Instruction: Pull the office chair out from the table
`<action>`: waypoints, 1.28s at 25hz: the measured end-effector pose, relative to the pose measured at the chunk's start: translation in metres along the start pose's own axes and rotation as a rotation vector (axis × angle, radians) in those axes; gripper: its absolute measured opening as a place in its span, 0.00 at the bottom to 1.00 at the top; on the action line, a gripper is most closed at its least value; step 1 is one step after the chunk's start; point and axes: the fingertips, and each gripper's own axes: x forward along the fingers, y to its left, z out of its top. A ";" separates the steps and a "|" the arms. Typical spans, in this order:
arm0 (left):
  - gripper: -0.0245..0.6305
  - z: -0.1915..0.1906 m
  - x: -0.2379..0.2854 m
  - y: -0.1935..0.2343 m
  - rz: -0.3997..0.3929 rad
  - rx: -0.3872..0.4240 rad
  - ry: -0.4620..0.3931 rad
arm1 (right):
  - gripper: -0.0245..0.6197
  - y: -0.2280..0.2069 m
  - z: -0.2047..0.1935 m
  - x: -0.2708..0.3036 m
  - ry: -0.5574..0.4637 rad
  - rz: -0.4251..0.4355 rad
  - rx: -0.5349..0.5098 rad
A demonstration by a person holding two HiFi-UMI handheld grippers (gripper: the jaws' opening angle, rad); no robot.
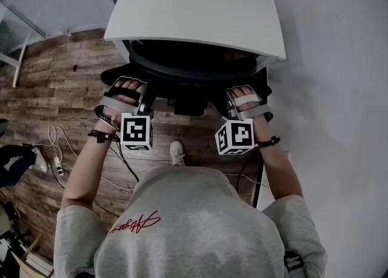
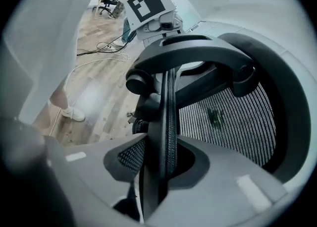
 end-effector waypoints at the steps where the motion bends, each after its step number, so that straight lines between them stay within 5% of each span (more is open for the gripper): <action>1: 0.24 0.000 0.000 0.002 0.015 -0.003 0.000 | 0.21 -0.001 0.000 0.000 0.002 -0.005 -0.002; 11: 0.18 0.002 0.003 0.005 0.049 -0.020 0.007 | 0.19 0.003 -0.004 0.003 0.021 0.104 0.052; 32: 0.17 0.007 -0.015 0.014 0.031 -0.064 0.036 | 0.19 -0.011 0.000 -0.013 0.033 0.149 0.049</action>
